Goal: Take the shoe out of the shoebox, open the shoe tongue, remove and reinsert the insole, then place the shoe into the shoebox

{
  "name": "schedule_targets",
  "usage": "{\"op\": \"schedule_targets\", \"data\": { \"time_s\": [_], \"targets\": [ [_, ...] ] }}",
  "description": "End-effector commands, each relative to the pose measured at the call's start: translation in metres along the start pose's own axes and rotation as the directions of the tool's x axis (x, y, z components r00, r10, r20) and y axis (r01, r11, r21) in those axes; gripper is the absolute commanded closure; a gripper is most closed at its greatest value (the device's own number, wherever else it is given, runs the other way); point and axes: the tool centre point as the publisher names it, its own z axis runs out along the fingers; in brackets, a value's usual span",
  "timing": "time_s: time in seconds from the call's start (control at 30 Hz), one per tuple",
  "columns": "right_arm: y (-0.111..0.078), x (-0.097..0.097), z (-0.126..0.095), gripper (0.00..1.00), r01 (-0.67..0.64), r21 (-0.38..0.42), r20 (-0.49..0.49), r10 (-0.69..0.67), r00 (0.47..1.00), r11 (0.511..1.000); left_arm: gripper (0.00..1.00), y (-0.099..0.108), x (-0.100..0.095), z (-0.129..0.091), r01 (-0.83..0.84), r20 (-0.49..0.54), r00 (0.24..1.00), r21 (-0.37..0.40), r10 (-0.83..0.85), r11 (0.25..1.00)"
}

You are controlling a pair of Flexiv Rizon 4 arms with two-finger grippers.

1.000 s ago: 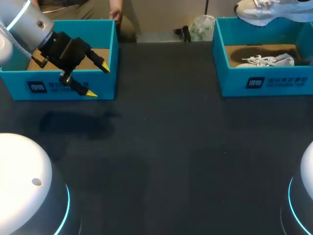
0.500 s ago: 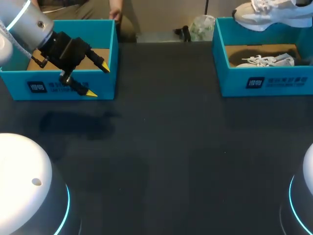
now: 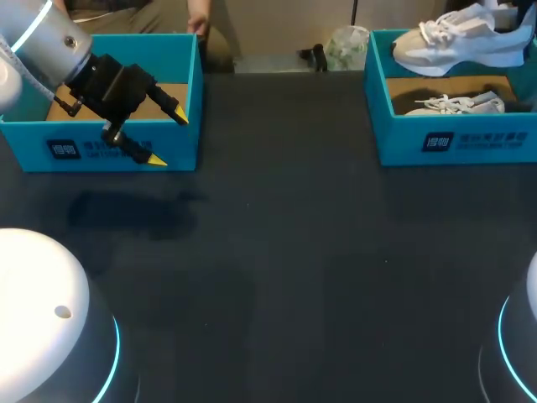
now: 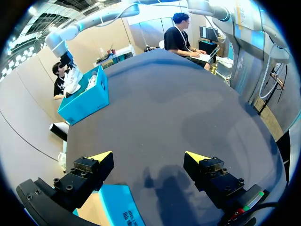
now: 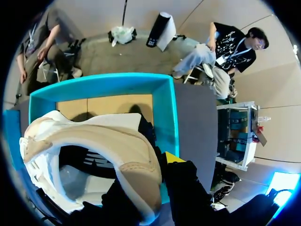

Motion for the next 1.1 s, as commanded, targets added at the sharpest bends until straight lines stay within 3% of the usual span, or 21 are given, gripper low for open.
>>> {"op": "schedule_targets", "data": {
  "time_s": [0.03,0.83,1.1],
  "targets": [
    [0.006,0.002,0.01,1.0,0.001,0.008,-0.006,-0.001,1.0,1.0,0.0,0.0,0.0,-0.001,0.0,-0.001,1.0,-0.003,0.0,1.0],
    [0.019,0.008,0.059,1.0,-0.054,0.042,0.02,0.053,0.998,0.998,0.0,0.0,0.0,-0.001,0.0,-0.001,1.0,-0.003,0.0,1.0],
    [0.021,0.009,0.072,1.0,-0.102,0.011,0.028,0.101,0.994,0.995,0.0,0.0,0.0,-0.001,0.0,-0.001,1.0,-0.003,0.0,1.0]
  ]
}}
